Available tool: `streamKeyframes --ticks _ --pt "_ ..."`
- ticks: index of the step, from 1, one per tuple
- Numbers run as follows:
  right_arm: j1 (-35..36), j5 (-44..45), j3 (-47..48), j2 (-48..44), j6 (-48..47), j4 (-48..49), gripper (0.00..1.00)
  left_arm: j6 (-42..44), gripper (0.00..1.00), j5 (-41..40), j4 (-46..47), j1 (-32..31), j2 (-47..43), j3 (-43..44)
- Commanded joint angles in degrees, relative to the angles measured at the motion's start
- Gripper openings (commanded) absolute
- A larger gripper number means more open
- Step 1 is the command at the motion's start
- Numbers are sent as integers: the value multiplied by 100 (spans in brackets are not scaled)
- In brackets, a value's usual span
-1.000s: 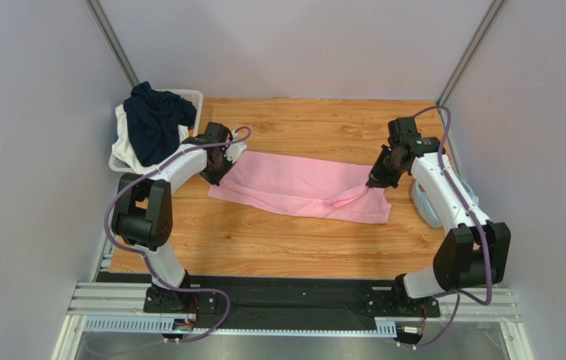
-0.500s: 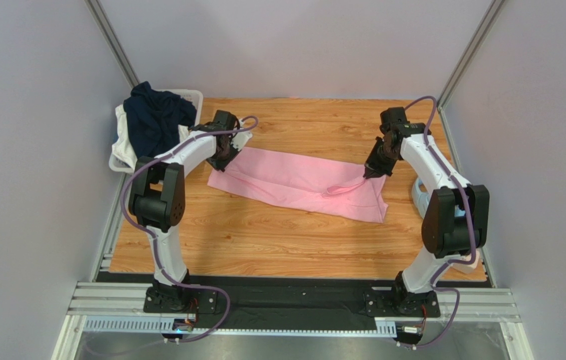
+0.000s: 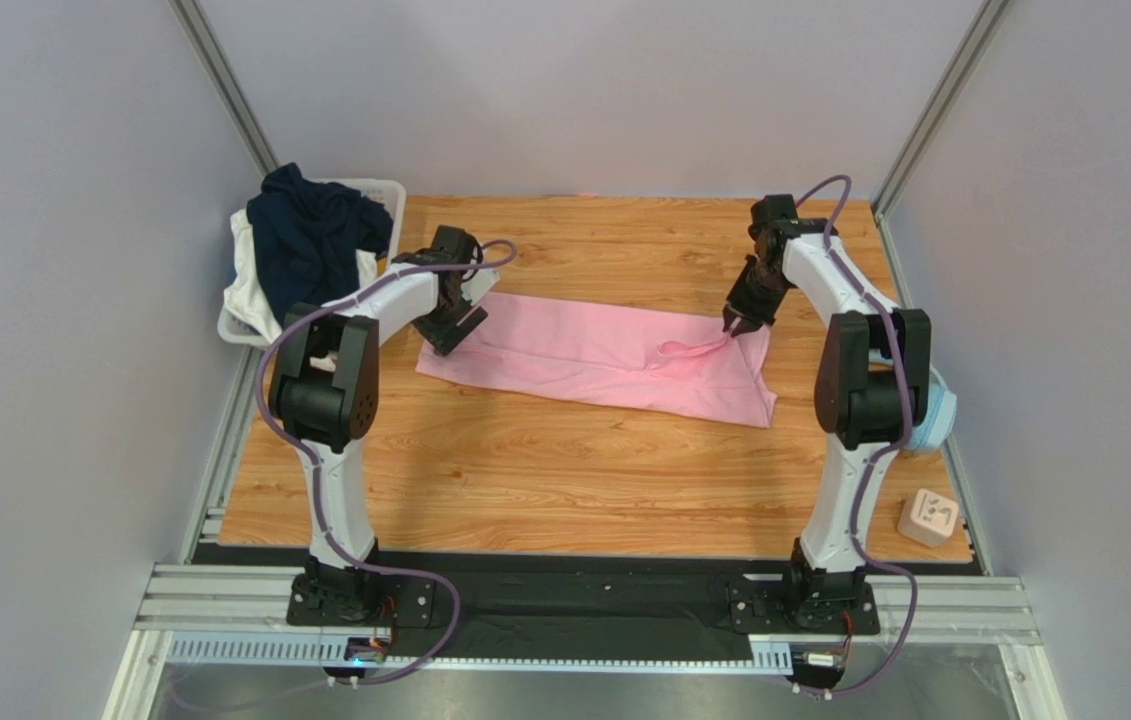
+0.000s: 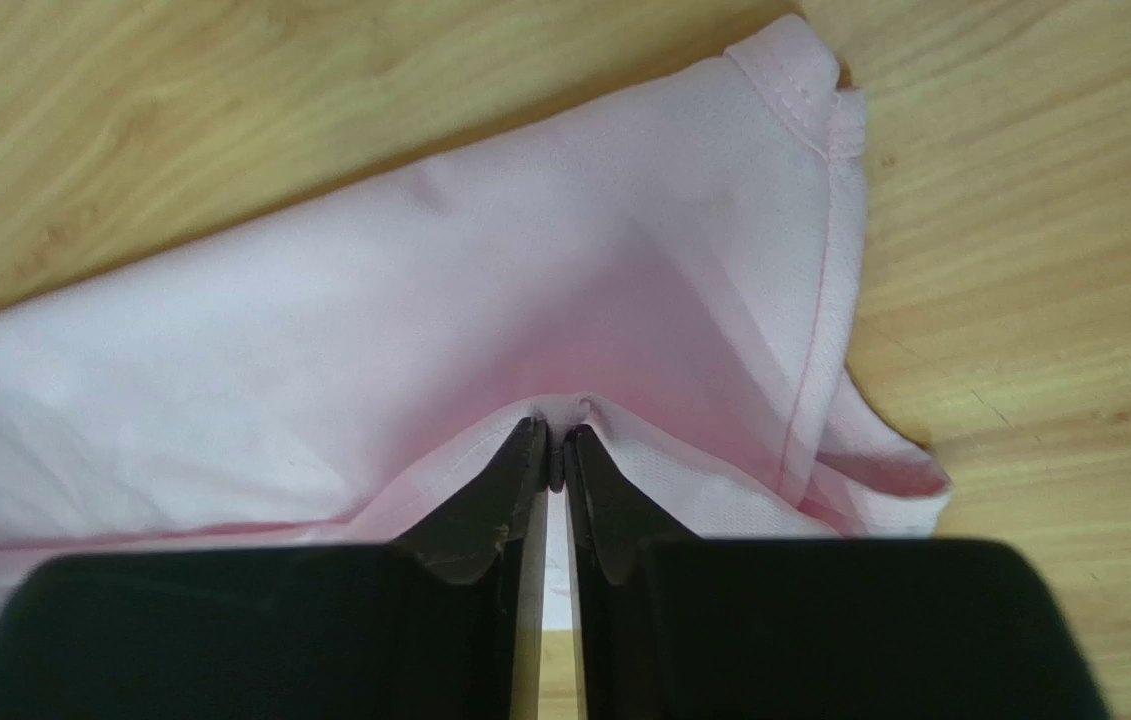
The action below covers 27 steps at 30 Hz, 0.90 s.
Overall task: Fold and stack the t-shirts
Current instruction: Fold the other side of the tshirt into a rectangle
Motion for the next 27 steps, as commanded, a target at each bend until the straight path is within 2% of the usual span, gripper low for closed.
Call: streamKeyframes --ticks 1,3,8,10,13,17,21,27 --pt "-45 219 836 487 -111 -319 28 61 82 -210 18 19 -767 2" --pt "-54 437 1021 681 -146 -547 38 -9 82 -114 -70 19 -1100 19" --pt "-89 1009 1119 393 -146 -689 40 -273 82 439 -379 -86 -1672 -164" --pt "-63 985 1023 138 -128 -637 40 -361 82 658 -405 -235 -1822 -357" --pt "69 608 584 -451 -93 -365 38 -492 82 949 -361 -376 -1805 -499" --pt "402 -699 -207 -961 38 215 38 -581 81 1512 -212 -394 -1402 -491" --pt "832 -1555 -708 -962 161 733 36 -520 80 1512 -133 -394 -735 -184" --pt "1053 -1793 -604 -357 276 831 33 -458 79 1442 -124 -385 -92 353"
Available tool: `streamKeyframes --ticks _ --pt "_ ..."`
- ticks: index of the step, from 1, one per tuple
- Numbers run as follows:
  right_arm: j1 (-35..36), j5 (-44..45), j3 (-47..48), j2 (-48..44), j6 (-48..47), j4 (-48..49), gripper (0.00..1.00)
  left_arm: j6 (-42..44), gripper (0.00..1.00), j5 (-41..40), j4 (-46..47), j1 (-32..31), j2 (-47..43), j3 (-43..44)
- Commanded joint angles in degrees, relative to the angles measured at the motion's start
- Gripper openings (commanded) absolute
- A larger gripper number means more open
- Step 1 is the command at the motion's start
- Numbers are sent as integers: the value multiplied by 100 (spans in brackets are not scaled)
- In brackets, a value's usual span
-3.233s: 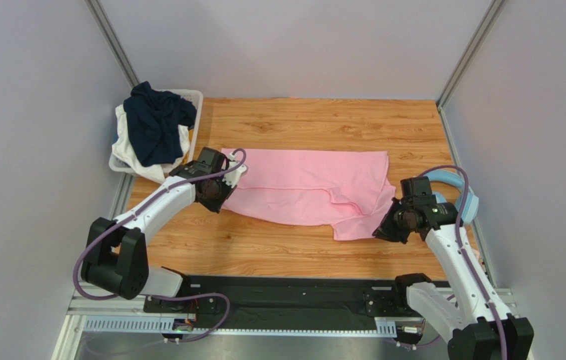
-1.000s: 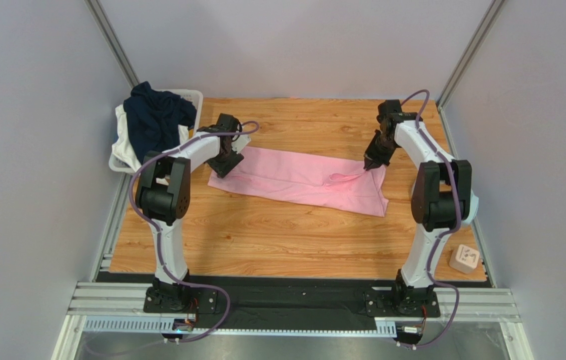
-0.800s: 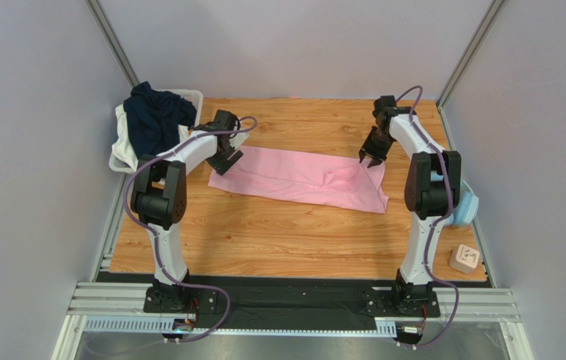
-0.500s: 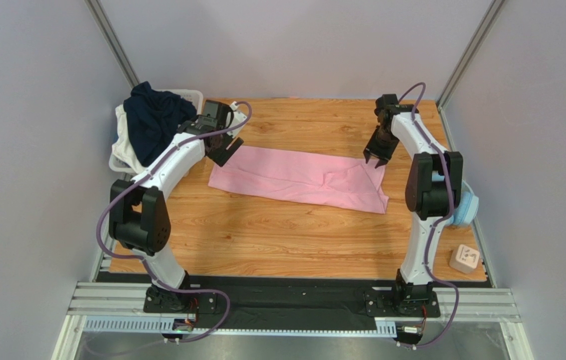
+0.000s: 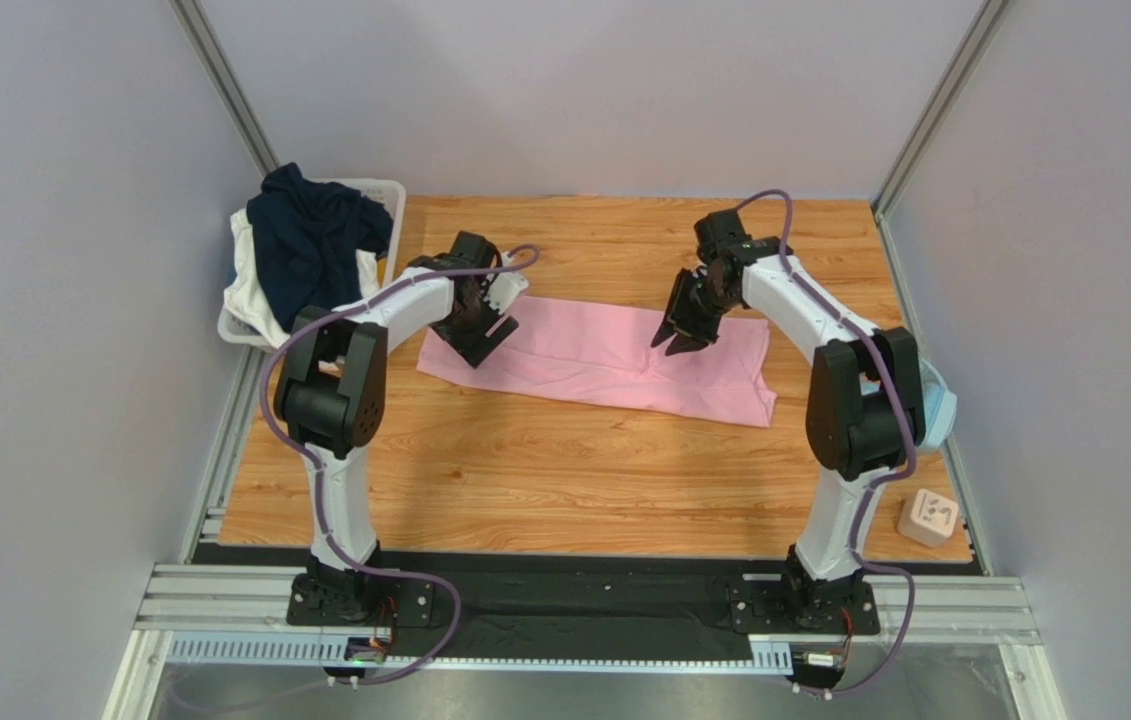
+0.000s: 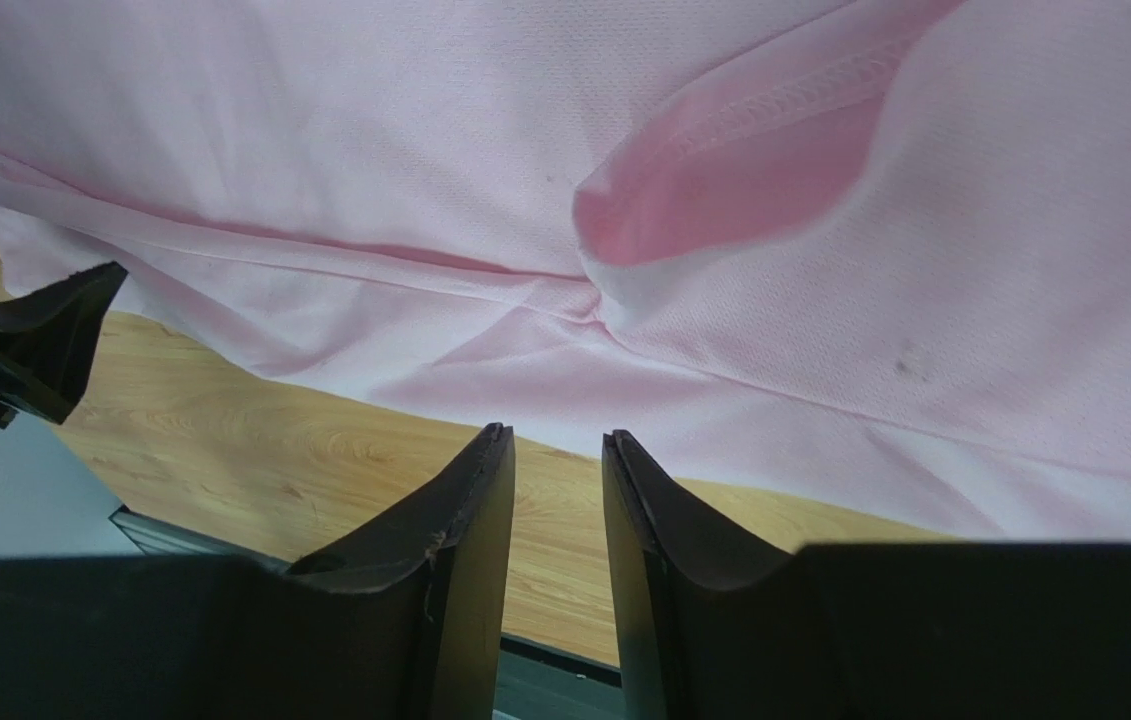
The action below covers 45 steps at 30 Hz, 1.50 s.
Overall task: Fold and stack the t-shirts
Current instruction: Fold the other side of the tshirt into a rectangle
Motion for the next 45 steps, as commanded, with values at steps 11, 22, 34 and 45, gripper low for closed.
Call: streamKeyframes --ticks 11,22,34,45 --pt "-180 -541 1643 2019 2 34 29 16 78 -117 66 149 486 722" --pt "-628 -761 2831 3146 -174 -28 29 237 77 -468 409 316 -209 -367" --pt "-716 -936 1418 387 -192 174 38 122 76 -381 427 334 -569 -720" --pt "-251 -1586 -658 200 151 1299 36 -352 76 146 -267 325 -727 194"
